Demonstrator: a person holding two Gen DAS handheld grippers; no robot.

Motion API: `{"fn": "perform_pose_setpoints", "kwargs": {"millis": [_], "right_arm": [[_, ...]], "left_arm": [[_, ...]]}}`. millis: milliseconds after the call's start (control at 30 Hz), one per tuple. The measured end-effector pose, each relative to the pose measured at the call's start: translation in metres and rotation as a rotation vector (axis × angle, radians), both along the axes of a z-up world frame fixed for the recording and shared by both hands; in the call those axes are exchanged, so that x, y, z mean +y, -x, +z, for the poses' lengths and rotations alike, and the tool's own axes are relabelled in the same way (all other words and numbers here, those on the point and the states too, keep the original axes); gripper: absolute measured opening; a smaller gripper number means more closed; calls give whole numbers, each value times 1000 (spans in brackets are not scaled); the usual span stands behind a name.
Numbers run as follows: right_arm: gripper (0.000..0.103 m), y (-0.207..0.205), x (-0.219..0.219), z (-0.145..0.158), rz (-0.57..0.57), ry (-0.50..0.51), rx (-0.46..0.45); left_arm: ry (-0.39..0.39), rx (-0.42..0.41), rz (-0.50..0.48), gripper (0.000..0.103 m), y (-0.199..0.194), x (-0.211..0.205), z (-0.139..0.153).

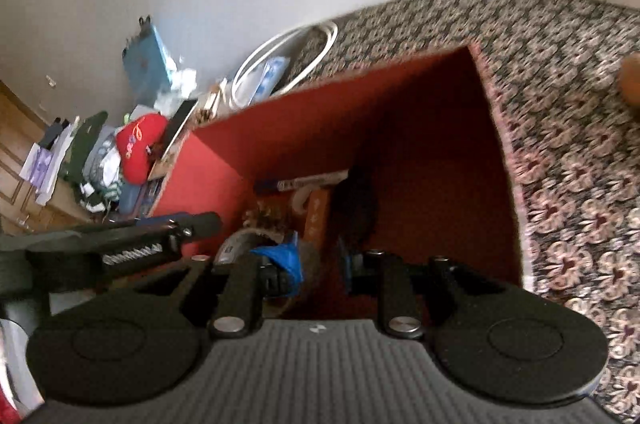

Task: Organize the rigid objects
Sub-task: 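Carry the cup with the right gripper and lower it into the red box, then open the right gripper and lift it out of the red box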

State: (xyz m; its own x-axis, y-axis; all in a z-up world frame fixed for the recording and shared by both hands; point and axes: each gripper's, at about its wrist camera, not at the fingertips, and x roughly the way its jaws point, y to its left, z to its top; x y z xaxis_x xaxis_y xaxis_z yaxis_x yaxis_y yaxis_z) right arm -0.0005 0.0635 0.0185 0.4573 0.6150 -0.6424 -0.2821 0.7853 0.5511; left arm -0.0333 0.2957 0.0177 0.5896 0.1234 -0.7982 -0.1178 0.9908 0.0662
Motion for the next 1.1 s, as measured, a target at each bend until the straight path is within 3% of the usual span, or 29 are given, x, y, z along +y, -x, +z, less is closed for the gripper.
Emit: {"fn": "perform_pose_setpoints", "kwargs": {"millis": [200, 433, 867, 1100], "right_arm": [[5, 7, -16, 14, -72, 44, -58], [5, 20, -30, 20, -127, 84, -106], [5, 34, -56, 17, -212, 131, -114], [6, 32, -68, 13, -167, 117, -88]], "left_arm": [[-19, -35, -44, 54, 2, -17, 16], [-39, -39, -96, 57, 1, -41, 14], [-105, -30, -168, 57, -5, -84, 4], [-133, -13, -125, 58, -5, -97, 3]]}}
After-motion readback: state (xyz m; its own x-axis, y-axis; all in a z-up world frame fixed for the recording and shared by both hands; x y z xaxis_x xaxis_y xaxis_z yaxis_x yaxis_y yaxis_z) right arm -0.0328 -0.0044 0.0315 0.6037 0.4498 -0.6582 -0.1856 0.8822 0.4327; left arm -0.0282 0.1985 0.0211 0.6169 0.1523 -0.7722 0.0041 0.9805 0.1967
